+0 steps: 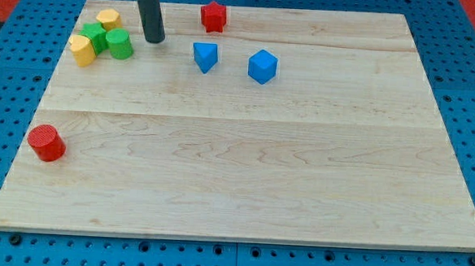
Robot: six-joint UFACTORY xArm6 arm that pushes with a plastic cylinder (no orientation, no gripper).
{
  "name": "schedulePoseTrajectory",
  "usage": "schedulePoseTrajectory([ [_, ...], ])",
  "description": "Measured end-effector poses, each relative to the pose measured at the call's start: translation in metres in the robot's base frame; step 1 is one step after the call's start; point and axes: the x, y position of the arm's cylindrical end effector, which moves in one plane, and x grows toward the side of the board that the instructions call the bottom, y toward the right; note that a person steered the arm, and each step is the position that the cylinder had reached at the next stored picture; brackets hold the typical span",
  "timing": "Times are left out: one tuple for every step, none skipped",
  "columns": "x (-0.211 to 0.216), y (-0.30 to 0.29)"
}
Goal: Place the yellow hexagon top of the green circle
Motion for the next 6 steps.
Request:
schedulePoseTrajectory([
  [-0.044,-0.004],
  [-0.056,-0.061],
  [-0.053,-0.103],
  [-0.039,-0.101],
  [0.003,-0.069],
  [0.027,-0.083],
])
